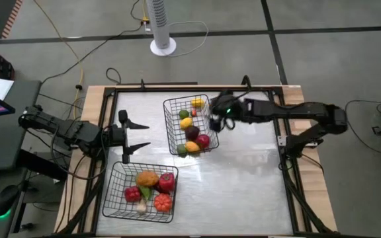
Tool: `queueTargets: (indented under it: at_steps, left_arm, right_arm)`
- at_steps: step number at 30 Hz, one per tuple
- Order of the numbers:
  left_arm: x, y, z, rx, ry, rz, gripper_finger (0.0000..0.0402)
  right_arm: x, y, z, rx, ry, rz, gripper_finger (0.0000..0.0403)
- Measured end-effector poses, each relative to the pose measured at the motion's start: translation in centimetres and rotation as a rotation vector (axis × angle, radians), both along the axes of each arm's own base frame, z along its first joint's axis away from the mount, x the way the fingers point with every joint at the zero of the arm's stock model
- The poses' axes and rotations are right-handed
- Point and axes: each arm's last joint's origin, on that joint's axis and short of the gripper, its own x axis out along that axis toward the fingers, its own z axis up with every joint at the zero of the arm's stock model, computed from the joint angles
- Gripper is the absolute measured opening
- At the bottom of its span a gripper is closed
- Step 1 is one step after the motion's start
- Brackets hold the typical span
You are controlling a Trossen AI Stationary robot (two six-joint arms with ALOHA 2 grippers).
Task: Sort produce into baskets
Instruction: Put the yellow lemon into the top black wire basket
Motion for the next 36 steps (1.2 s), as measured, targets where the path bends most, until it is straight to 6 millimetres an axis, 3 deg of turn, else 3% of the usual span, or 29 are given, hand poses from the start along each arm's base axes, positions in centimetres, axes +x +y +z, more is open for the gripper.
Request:
queueTargets:
  at_steps: [8, 12, 15, 20, 26, 36]
  left_arm:
    - [0.0, 0.0, 0.2, 0.012, -0.014, 0.004, 0.0249]
    - [0.0, 0.0, 0.2, 0.013, -0.014, 0.008, 0.0249]
    - [0.0, 0.0, 0.2, 0.018, -0.013, 0.007, 0.0249]
    - [0.0, 0.0, 0.0, 0.019, 0.000, 0.012, 0.0249]
    - [0.0, 0.1, -0.2, 0.003, 0.023, 0.017, 0.0249]
    - [-0.1, 0.1, -0.7, -0.057, 0.051, 0.027, 0.0249]
  right_arm:
    - [-6.7, -9.1, -7.4, 0.177, 0.022, -0.202, 0.0371]
    - [-7.7, -12.8, -9.7, 0.257, -0.035, -0.224, 0.0368]
    - [-7.1, -14.7, -11.1, 0.310, -0.100, -0.175, 0.0368]
    - [-4.4, -16.8, -12.4, 0.327, -0.096, -0.079, 0.0367]
    - [-1.3, -18.7, -12.3, 0.380, -0.084, 0.095, 0.0367]
    - [1.0, -19.8, -13.7, 0.417, -0.055, 0.245, 0.0354]
